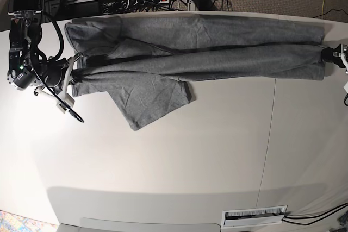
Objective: Fold the T-shirt properly
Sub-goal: 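Fold the hem half over toward the collar with both grippers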
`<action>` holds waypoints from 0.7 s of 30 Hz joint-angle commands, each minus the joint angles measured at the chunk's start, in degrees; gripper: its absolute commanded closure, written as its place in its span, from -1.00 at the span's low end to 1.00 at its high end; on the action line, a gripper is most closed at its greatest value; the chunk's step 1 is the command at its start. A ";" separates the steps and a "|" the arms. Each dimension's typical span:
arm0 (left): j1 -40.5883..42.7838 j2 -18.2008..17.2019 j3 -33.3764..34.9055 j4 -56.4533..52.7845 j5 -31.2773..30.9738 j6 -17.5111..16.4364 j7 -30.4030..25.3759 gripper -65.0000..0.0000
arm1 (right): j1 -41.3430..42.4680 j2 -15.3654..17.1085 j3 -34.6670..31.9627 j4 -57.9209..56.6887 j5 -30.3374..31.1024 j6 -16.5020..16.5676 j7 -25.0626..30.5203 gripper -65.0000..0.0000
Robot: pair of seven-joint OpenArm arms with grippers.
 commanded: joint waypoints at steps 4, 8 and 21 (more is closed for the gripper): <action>-1.01 -2.12 -0.59 0.44 -0.27 -0.03 -0.44 0.31 | 0.94 1.42 0.81 0.83 -2.38 -0.04 0.22 1.00; -1.46 -2.45 -0.59 2.10 -0.27 -0.03 -0.35 0.23 | 0.96 1.42 0.81 0.83 -3.98 -0.07 -0.04 1.00; -1.84 -1.90 -11.06 9.60 -0.27 -0.03 -0.37 0.23 | 6.71 -1.62 0.81 0.83 -6.99 -0.11 10.03 0.21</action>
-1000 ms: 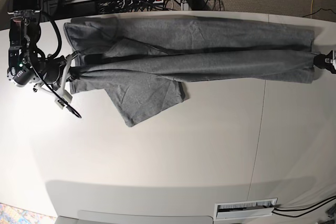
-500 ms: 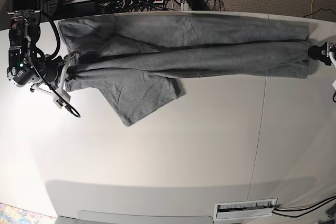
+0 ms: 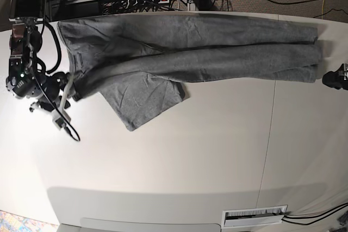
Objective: Fold the T-shirt properly
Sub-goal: 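Fold the hem half over toward the collar with both grippers, then drag the folded bundle toward the arms with the right gripper and release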
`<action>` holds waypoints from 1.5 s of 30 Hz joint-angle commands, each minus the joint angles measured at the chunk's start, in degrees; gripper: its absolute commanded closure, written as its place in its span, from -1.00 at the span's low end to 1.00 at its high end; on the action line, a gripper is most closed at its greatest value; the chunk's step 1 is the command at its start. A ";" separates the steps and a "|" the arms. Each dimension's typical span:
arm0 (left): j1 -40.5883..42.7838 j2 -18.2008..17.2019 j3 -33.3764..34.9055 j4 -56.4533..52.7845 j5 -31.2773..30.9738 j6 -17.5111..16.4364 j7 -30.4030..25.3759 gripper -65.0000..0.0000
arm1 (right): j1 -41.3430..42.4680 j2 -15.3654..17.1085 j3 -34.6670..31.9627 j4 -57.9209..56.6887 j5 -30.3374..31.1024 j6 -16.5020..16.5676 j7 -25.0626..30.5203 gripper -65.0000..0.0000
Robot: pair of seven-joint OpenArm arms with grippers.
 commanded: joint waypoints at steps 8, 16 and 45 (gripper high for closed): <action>0.39 1.79 -0.76 1.44 -1.04 -0.06 -0.28 0.23 | 5.92 -8.15 0.42 -0.46 -1.46 -0.04 2.56 0.21; 0.37 3.91 -0.76 1.46 -1.04 -0.06 0.24 0.23 | 5.81 -8.83 0.39 -1.95 -5.92 -0.02 7.61 0.21; 3.37 8.98 -0.76 3.48 -1.04 -0.06 1.55 0.23 | 19.93 -16.74 -17.25 -34.27 -21.09 -0.04 19.54 0.25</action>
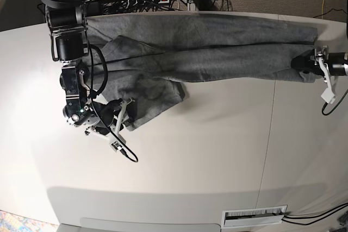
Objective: Fold the T-shirt properly
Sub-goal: 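Drag the folded bundle toward the arms with the right gripper and release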
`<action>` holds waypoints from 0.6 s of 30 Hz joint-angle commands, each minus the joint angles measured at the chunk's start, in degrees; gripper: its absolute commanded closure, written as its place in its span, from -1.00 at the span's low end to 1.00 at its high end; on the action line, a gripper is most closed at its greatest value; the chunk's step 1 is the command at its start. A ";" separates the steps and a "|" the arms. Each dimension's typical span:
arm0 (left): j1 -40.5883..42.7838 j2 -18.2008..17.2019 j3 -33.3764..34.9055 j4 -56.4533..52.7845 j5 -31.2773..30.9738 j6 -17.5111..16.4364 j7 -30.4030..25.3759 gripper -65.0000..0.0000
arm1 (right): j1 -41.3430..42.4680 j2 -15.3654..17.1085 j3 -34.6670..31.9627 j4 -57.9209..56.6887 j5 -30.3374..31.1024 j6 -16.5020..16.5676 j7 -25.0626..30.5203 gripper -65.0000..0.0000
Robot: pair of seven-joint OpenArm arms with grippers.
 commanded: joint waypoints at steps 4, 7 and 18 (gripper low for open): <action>-0.90 -1.60 -0.70 0.55 -1.15 -0.08 -0.55 0.23 | 0.85 0.48 0.07 -0.17 -0.09 -0.02 -6.67 0.53; -0.87 -1.60 -0.70 0.55 -1.15 -0.08 -0.55 0.23 | 1.01 0.48 0.07 -0.15 2.84 0.00 -9.92 0.83; -0.90 -1.60 -0.70 0.55 -1.15 -0.08 -0.57 0.23 | 1.25 1.77 0.13 6.08 15.61 -0.07 -18.73 1.00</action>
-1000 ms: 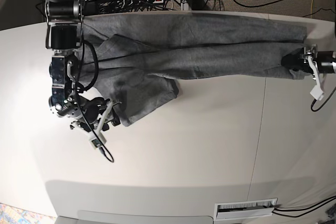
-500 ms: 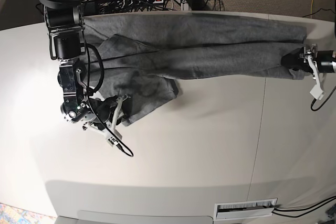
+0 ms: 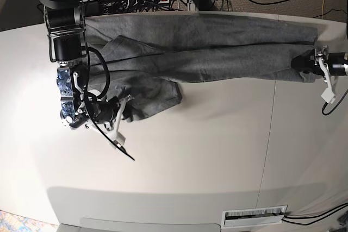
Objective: Fold the T-shirt properly
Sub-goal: 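Drag the folded bundle toward the arms with the right gripper and release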
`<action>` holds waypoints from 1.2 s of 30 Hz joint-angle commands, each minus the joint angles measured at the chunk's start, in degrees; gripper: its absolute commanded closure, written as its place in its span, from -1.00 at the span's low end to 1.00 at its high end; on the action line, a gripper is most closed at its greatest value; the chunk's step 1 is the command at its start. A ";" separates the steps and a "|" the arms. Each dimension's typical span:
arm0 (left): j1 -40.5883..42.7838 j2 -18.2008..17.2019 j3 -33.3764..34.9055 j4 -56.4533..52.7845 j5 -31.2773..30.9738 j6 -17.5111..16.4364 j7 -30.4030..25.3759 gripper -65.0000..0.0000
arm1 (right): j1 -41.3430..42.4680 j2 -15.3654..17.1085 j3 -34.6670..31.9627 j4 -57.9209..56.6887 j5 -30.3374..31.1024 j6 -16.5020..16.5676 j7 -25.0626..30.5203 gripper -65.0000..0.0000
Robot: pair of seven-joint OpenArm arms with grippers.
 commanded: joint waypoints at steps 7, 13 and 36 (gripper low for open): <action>-0.87 -1.36 -0.70 0.55 -1.17 -0.08 -0.94 0.23 | -1.88 4.76 0.31 17.20 12.37 0.39 -11.37 1.00; -0.52 -0.74 -0.70 0.52 -1.17 -0.08 -0.92 0.23 | -10.14 5.68 4.02 26.56 14.36 0.44 -11.43 1.00; 1.99 5.68 -0.70 0.52 -1.17 -0.08 -2.47 0.23 | -44.81 4.46 26.47 56.59 16.26 1.81 -7.58 1.00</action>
